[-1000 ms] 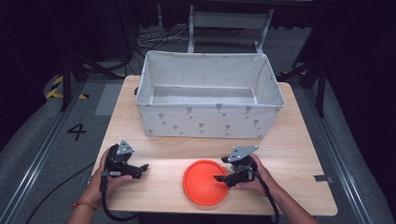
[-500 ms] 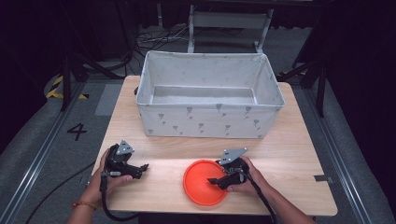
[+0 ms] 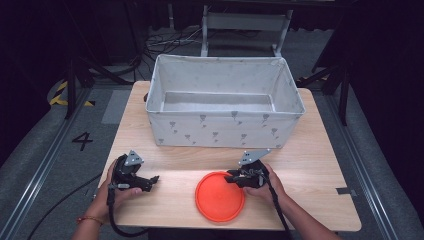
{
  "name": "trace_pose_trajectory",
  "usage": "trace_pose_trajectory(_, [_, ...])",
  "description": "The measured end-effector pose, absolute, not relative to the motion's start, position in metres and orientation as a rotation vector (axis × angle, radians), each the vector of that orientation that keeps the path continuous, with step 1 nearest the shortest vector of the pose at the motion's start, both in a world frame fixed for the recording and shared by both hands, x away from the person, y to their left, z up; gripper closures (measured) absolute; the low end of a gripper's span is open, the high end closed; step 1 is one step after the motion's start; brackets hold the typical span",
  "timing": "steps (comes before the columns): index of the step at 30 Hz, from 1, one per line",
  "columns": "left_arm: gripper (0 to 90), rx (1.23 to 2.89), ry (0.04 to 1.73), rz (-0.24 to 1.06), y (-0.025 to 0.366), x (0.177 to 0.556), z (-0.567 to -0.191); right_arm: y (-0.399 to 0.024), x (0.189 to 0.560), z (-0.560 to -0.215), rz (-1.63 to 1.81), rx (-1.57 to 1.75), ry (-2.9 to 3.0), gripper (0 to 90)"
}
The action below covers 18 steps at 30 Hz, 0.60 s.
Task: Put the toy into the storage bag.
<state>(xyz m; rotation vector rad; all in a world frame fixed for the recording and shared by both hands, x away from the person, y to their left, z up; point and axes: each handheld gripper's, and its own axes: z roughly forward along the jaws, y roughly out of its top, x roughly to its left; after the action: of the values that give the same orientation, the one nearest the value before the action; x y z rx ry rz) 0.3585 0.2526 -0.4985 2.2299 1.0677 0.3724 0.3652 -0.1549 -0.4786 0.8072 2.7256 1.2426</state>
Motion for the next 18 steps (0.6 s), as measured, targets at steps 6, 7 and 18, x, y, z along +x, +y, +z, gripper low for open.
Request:
trace_pose_trajectory(6, [0.2,2.227,1.076,0.374,0.252,0.358,-0.499,-0.165,0.363,-0.463,1.33,0.752,2.725,80.1])
trace_pose_trajectory(7, [0.3,2.227,1.076,0.374,0.252,0.358,-0.499,-0.165,0.363,-0.463,1.33,0.752,2.725,80.1])
trace_pose_trajectory(18, [0.3,2.224,1.08,0.374,0.252,0.357,-0.499,-0.184,0.344,-0.419,1.329,0.563,2.642,82.2])
